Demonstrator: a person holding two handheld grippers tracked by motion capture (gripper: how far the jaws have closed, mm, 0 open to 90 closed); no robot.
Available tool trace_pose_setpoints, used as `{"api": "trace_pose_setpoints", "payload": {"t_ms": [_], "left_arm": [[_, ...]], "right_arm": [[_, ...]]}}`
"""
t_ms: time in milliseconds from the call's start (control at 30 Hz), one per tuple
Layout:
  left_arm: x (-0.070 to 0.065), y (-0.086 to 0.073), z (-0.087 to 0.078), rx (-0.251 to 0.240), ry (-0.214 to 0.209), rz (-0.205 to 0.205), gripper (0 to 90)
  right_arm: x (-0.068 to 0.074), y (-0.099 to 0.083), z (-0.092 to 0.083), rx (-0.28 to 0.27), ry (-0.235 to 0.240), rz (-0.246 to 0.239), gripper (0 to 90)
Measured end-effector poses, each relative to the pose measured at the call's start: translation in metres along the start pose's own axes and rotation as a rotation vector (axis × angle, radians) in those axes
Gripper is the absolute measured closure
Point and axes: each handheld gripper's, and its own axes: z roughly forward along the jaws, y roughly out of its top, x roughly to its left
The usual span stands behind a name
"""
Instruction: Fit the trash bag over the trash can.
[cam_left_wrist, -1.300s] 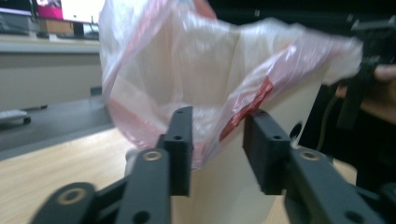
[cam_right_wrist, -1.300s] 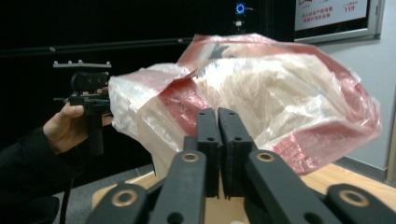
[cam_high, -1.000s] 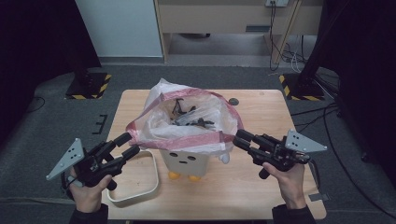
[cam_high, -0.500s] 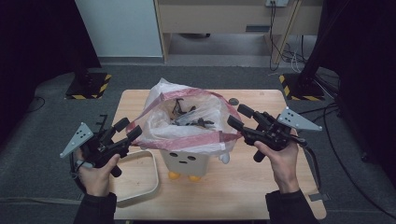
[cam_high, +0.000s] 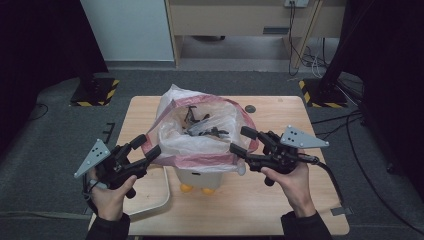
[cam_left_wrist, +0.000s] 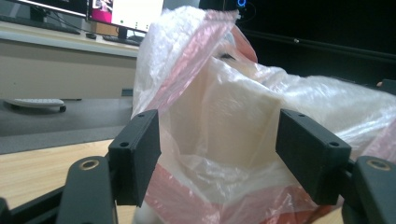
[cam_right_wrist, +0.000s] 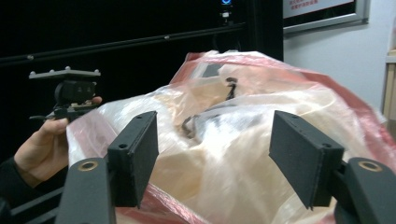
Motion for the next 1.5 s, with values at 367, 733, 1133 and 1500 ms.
{"api": "trace_pose_setpoints", "payload": {"t_ms": [367,733,1133,1500], "left_arm": [[0.003,-0.02,0.004,0.075,0.016,0.003,28.9],[0.017,-0.023,0.001,0.066,0.065,-0.012,32.5],[0.028,0.009,-0.012,-0.057,0.104,0.037,39.0],[0.038,0.03,0.015,-0.047,0.102,0.091,42.9]], "right_arm": [[0.003,-0.035,-0.004,0.064,-0.028,-0.064,27.0],[-0.009,-0.05,-0.007,0.066,-0.065,-0.082,27.7],[-0.017,-0.028,-0.021,-0.097,-0.134,-0.051,28.3],[-0.041,-0.005,-0.011,-0.122,-0.21,-0.062,37.3]]}}
